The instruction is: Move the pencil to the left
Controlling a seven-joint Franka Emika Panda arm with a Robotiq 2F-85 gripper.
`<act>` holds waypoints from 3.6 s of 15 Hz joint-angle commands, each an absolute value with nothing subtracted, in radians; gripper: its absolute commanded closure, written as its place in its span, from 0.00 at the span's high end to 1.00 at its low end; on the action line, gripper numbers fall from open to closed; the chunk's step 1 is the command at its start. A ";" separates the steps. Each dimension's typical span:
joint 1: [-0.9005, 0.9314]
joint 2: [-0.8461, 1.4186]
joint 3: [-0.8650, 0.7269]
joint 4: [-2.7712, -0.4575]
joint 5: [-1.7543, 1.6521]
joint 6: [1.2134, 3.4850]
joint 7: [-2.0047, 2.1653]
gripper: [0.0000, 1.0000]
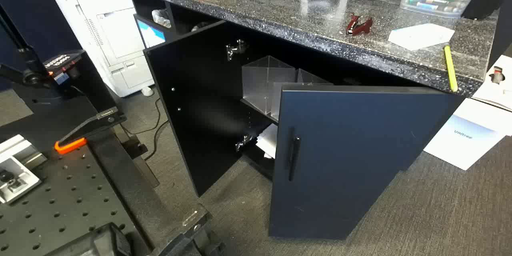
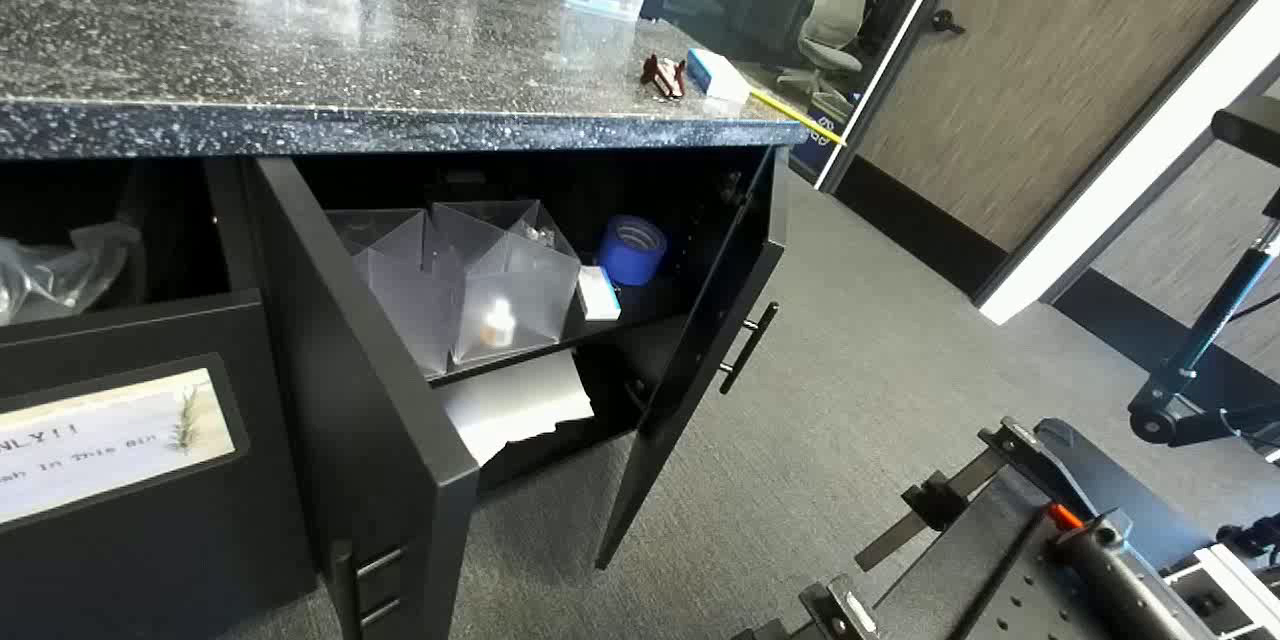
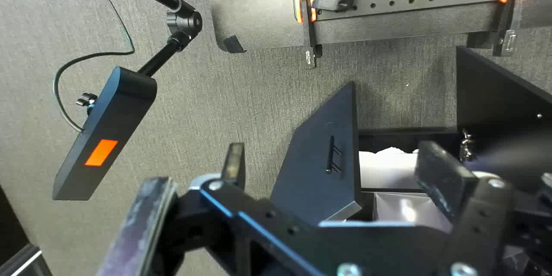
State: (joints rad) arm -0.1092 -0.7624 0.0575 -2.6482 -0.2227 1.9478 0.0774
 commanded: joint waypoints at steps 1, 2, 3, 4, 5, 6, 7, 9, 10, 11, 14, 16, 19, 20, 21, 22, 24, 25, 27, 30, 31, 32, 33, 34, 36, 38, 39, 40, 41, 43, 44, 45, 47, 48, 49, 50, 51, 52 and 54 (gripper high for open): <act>-0.095 -0.762 0.046 -2.645 -0.231 1.943 0.085 1.00; -0.095 -0.762 0.046 -2.645 -0.231 1.943 0.085 1.00; -0.095 -0.762 0.046 -2.644 -0.231 1.943 0.085 1.00; -0.095 -0.762 0.046 -2.644 -0.231 1.943 0.085 1.00; -0.095 -0.762 0.046 -2.644 -0.231 1.943 0.085 1.00; -0.095 -0.762 0.046 -2.644 -0.231 1.943 0.085 1.00; -0.095 -0.762 0.046 -2.644 -0.231 1.943 0.085 1.00; -0.107 -0.693 0.039 -2.615 -0.243 1.974 0.082 1.00; -0.114 -0.640 0.023 -2.585 -0.250 1.997 0.066 1.00; -0.118 -0.604 0.015 -2.563 -0.256 2.021 0.058 1.00; -0.129 -0.424 -0.030 -2.433 -0.282 2.116 0.017 1.00; -0.131 -0.317 -0.063 -2.336 -0.276 2.148 -0.025 1.00; -0.136 -0.149 -0.111 -2.169 -0.248 2.164 -0.093 1.00; -0.137 -0.094 -0.130 -2.111 -0.232 2.163 -0.121 1.00; -0.139 -0.038 -0.146 -2.052 -0.211 2.158 -0.150 1.00; -0.143 0.021 -0.162 -1.992 -0.181 2.148 -0.186 1.00; -0.161 0.136 -0.182 -1.871 -0.122 2.133 -0.251 1.00; -0.174 0.191 -0.185 -1.815 -0.094 2.129 -0.281 1.00; -0.210 0.306 -0.180 -1.702 -0.031 2.112 -0.339 1.00; -0.258 0.477 -0.163 -1.544 -0.010 2.101 -0.363 1.00; -0.271 0.532 -0.158 -1.491 -0.013 2.099 -0.363 1.00; -0.281 0.586 -0.151 -1.442 -0.017 2.097 -0.360 1.00; -0.290 0.633 -0.144 -1.395 -0.019 2.090 -0.357 1.00; -0.296 0.684 -0.135 -1.346 -0.023 2.083 -0.352 1.00; -0.302 0.773 -0.119 -1.250 -0.027 2.059 -0.347 1.00; -0.303 0.851 -0.100 -1.155 -0.028 2.020 -0.349 1.00; -0.302 0.887 -0.092 -1.106 -0.029 2.000 -0.350 1.00; -0.298 0.919 -0.087 -1.060 -0.030 1.977 -0.346 1.00; -0.296 0.951 -0.081 -1.012 -0.033 1.954 -0.344 1.00; -0.292 1.007 -0.075 -0.921 -0.036 1.907 -0.339 1.00; -0.293 1.034 -0.071 -0.875 -0.036 1.883 -0.341 1.00; -0.292 1.065 -0.074 -0.822 -0.029 1.857 -0.347 1.00; -0.290 1.122 -0.074 -0.731 -0.032 1.815 -0.344 1.00; -0.288 1.150 -0.074 -0.687 -0.034 1.793 -0.342 0.87; -0.287 1.179 -0.074 -0.642 -0.034 1.770 -0.341 0.74; -0.287 1.207 -0.074 -0.604 -0.034 1.752 -0.340 0.68; -0.286 1.227 -0.074 -0.582 -0.034 1.743 -0.340 0.58; -0.283 1.246 -0.074 -0.564 -0.035 1.735 -0.339 0.51; -0.280 1.263 -0.067 -0.555 -0.044 1.735 -0.332 0.35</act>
